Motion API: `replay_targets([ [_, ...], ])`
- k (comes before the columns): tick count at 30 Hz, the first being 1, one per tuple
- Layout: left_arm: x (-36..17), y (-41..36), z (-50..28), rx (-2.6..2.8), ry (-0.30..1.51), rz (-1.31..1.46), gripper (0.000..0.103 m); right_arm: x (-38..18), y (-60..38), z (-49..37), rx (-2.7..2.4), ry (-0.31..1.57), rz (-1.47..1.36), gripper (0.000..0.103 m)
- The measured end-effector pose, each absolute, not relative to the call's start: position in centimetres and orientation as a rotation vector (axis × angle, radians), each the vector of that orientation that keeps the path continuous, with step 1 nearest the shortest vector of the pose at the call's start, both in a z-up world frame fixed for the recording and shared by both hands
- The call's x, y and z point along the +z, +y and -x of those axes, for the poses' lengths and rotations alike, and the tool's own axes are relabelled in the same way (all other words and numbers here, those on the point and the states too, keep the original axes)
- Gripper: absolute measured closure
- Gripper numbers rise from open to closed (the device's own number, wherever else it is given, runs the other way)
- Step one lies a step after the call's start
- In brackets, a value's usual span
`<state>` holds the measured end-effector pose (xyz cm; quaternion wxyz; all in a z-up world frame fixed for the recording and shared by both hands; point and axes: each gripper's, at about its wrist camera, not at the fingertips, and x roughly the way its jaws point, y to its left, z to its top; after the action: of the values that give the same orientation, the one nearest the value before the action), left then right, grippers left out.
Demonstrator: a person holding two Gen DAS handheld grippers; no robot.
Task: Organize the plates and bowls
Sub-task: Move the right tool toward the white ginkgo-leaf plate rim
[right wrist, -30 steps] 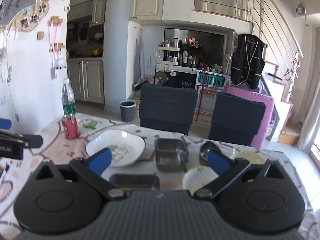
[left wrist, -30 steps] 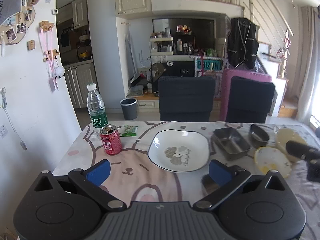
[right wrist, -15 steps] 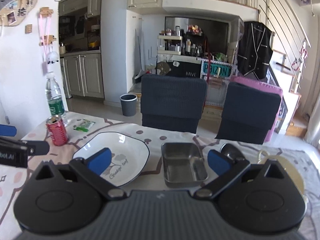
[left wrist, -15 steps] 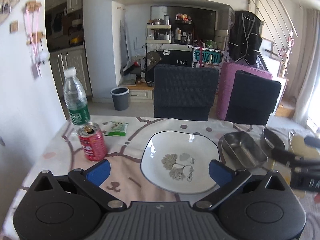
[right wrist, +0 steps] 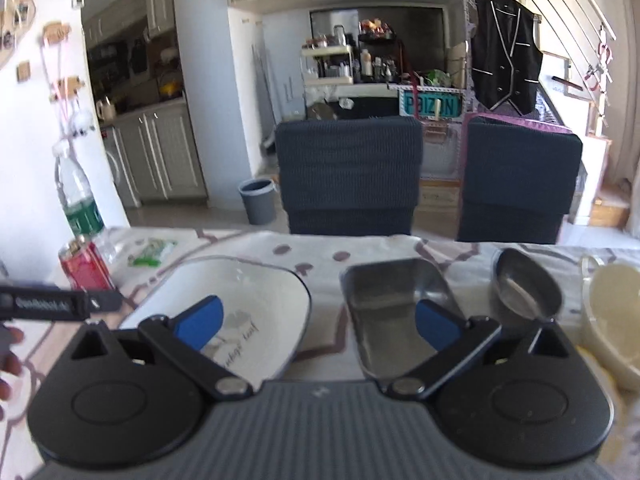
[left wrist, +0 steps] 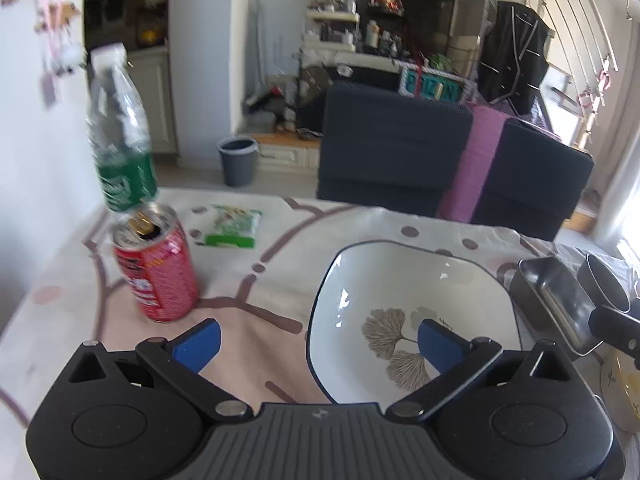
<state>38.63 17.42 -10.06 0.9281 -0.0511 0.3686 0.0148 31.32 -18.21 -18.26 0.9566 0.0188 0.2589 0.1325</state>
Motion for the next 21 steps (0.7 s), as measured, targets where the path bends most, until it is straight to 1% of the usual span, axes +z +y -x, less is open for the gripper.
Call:
replay_targets([
  [6, -11.3, 19.1, -40.2, 0.002, 0.694, 0.142, 0.0, -19.9, -17.9, -33.4, 0.317, 0.585, -0.179, 0.0],
  [12, -11.1, 18.8, -42.2, -0.043, 0.738, 0.109, 0.0, -21.2, -19.2, -35.2, 0.398, 0.741, -0.461, 0.0],
  [14, -11.1, 18.9, -42.5, -0.082, 0.729, 0.137, 0.0, -21.4, -19.3, -35.4, 0.413, 0.768, -0.516, 0.003],
  [15, -11.2, 19.0, -42.6, -0.103, 0.729, 0.166, 0.001, -21.6, -19.2, -35.5, 0.419, 0.778, -0.527, 0.009],
  [16, -11.3, 19.1, -42.8, -0.119, 0.731, 0.193, 0.006, -21.8, -19.0, -35.7, 0.422, 0.792, -0.53, 0.018],
  [17, -11.3, 19.2, -43.1, -0.131, 0.735, 0.212, 0.017, -21.9, -19.0, -35.9, 0.418, 0.808, -0.532, 0.022],
  [19, -11.5, 19.2, -43.6, -0.128, 0.754, 0.226, 0.028, -22.4, -18.8, -36.2, 0.387, 0.848, -0.536, 0.038],
  [20, -11.6, 19.3, -43.7, -0.128, 0.756, 0.228, 0.033, -22.4, -18.7, -36.5, 0.376, 0.863, -0.538, 0.041],
  [21, -11.7, 19.4, -43.8, -0.133, 0.759, 0.232, 0.035, -22.7, -18.7, -36.6, 0.368, 0.87, -0.54, 0.048],
])
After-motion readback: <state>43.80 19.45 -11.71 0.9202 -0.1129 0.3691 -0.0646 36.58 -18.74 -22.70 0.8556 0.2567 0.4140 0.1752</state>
